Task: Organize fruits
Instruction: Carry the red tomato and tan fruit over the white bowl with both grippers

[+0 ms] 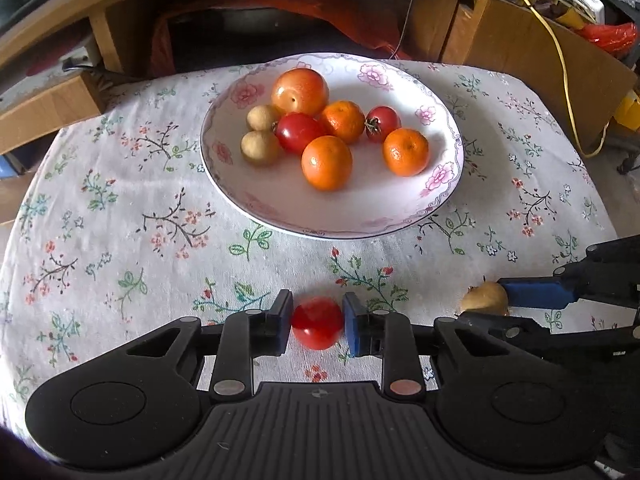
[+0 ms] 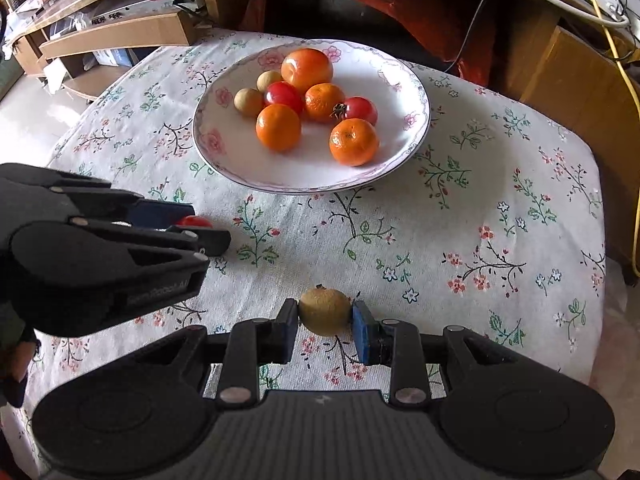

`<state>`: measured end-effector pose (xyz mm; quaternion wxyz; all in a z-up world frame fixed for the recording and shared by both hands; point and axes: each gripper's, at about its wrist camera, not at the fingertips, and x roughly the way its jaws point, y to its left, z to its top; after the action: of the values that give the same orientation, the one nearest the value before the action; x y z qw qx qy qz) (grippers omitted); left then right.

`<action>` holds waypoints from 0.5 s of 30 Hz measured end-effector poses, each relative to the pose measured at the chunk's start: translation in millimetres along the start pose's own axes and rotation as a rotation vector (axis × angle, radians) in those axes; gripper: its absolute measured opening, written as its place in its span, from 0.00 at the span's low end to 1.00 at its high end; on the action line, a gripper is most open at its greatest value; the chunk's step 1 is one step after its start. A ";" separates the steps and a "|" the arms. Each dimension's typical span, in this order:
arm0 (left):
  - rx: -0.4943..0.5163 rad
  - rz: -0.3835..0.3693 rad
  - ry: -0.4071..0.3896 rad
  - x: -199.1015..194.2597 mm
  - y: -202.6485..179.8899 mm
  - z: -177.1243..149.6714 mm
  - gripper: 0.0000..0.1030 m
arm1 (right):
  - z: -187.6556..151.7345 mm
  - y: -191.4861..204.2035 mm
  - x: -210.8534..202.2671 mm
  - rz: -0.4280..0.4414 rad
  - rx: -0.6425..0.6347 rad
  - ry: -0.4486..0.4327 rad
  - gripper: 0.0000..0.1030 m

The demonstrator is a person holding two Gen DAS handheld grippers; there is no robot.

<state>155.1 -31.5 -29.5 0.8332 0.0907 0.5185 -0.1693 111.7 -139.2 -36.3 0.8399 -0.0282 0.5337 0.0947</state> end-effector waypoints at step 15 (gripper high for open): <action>0.049 0.004 0.018 -18.6 -8.5 -15.2 0.33 | 0.7 5.8 -0.2 -0.023 -0.057 0.008 0.29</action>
<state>131.6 -30.9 -19.4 0.8265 0.1137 0.5213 -0.1798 111.1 -133.5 -35.6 0.8376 -0.0587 0.5339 0.1000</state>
